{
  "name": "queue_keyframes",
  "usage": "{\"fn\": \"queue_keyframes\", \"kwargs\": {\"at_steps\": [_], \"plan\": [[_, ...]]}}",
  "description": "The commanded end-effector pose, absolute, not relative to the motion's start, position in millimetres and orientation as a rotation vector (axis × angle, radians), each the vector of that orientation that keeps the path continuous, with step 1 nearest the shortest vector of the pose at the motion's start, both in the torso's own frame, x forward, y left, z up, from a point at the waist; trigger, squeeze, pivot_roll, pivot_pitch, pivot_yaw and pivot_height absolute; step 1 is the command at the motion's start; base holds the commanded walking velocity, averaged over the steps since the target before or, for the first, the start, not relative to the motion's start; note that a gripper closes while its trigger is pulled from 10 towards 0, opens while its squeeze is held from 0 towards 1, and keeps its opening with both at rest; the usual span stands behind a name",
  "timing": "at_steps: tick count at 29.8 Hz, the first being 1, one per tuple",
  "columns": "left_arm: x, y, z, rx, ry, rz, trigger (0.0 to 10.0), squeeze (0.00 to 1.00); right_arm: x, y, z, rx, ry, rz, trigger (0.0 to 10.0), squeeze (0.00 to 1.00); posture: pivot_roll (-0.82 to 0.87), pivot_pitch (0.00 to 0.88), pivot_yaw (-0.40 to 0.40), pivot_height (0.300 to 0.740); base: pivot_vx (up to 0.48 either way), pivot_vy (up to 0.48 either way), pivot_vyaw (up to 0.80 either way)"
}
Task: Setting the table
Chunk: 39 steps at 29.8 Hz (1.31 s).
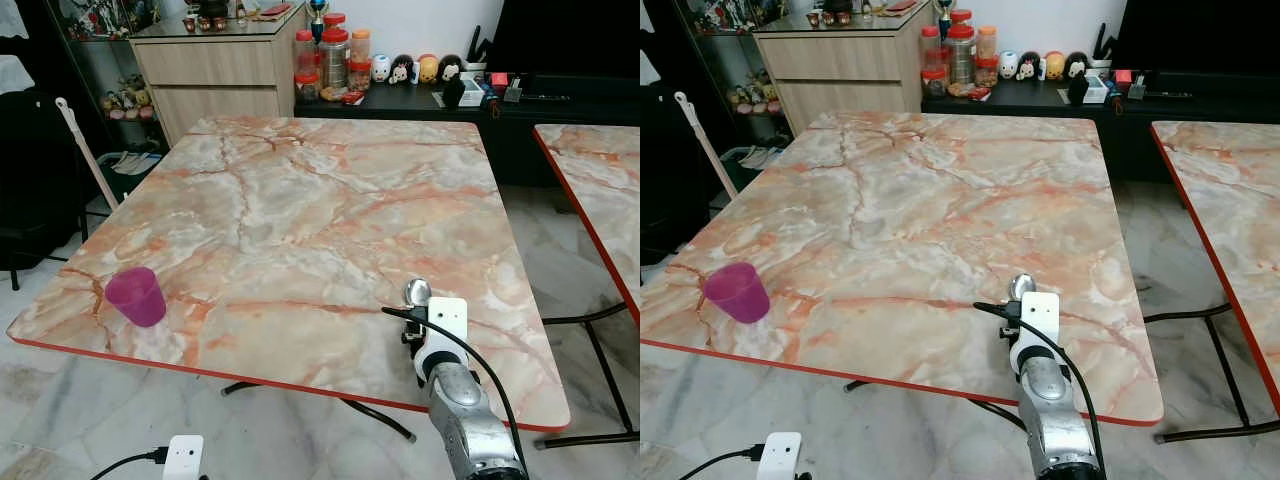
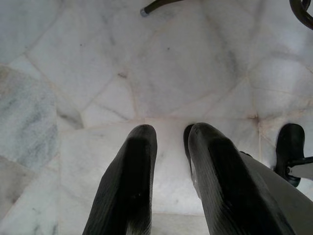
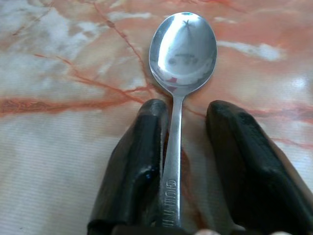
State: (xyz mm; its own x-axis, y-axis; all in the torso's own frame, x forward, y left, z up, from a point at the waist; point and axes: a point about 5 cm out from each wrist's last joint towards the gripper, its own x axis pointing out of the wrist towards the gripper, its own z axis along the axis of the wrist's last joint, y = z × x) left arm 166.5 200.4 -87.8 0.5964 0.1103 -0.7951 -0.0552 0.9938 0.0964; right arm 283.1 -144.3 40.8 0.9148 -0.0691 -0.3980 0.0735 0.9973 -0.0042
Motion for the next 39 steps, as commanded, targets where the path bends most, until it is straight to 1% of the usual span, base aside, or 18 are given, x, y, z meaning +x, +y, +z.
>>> {"fn": "queue_keyframes", "kwargs": {"at_steps": [1,17,24,26,27,28,29,31,34,35,37,39], "plan": [[159.7,200.3,-91.0,0.064,0.954,0.09,10.0,0.0,280.0,-141.9,33.3,0.011,0.458,-0.065,0.0,0.0,0.0,0.001,0.031,0.74,0.0,0.0,0.0],[165.7,202.7,-88.3,0.061,0.943,0.107,10.0,0.0,290.6,-136.3,45.8,-0.018,0.4,-0.04,0.0,0.0,0.01,0.0,0.029,0.74,0.0,0.0,0.0],[168.6,204.4,-86.8,0.063,0.937,0.113,10.0,0.0,293.8,-138.8,48.9,-0.061,0.372,-0.041,0.0,0.0,0.01,0.004,0.034,0.74,0.0,0.0,0.0],[168.9,204.3,-86.7,0.062,0.937,0.114,10.0,0.0,295.9,-139.0,54.1,-0.137,0.332,-0.035,0.0,0.0,0.01,0.004,0.035,0.74,0.0,0.0,0.0],[168.9,204.3,-86.7,0.062,0.937,0.114,10.0,0.0,295.9,-139.0,54.1,-0.137,0.332,-0.035,0.0,0.0,0.01,0.004,0.035,0.74,0.0,0.0,0.0],[169.1,203.5,-86.8,0.061,0.938,0.116,10.0,0.0,301.6,-133.5,71.0,-0.228,0.207,0.004,6.2,0.0,0.01,0.006,0.036,0.74,0.0,0.0,0.0],[169.7,202.4,-86.8,0.06,0.939,0.117,10.0,0.0,305.0,-129.0,82.6,-0.266,0.13,0.027,10.0,0.0,0.0,0.004,0.04,0.74,0.0,0.0,0.0],[171.5,200.1,-86.5,0.061,0.937,0.113,10.0,0.0,308.5,-122.8,97.4,-0.294,0.035,0.053,10.0,0.0,-0.01,0.004,0.042,0.74,0.0,0.0,0.0],[175.7,196.7,-85.1,0.061,0.928,0.103,10.0,0.0,311.2,-117.1,111.5,-0.289,-0.052,0.07,10.0,0.0,-0.01,0.0,0.042,0.74,0.0,0.0,0.0],[175.7,196.7,-85.1,0.061,0.928,0.103,10.0,0.0,311.2,-117.1,111.5,-0.289,-0.052,0.07,10.0,0.0,-0.01,0.0,0.042,0.74,0.0,0.0,0.0],[181.4,195.1,-82.8,0.063,0.915,0.096,10.0,0.0,313.2,-108.0,125.7,-0.401,-0.179,0.125,10.0,0.0,-0.01,0.0,0.044,0.74,0.0,0.0,0.0],[182.7,194.7,-82.2,0.063,0.912,0.095,10.0,0.0,314.3,-106.5,126.9,-0.395,-0.19,0.132,10.0,0.0,-0.01,0.0,0.044,0.74,0.0,0.0,0.0]]}}
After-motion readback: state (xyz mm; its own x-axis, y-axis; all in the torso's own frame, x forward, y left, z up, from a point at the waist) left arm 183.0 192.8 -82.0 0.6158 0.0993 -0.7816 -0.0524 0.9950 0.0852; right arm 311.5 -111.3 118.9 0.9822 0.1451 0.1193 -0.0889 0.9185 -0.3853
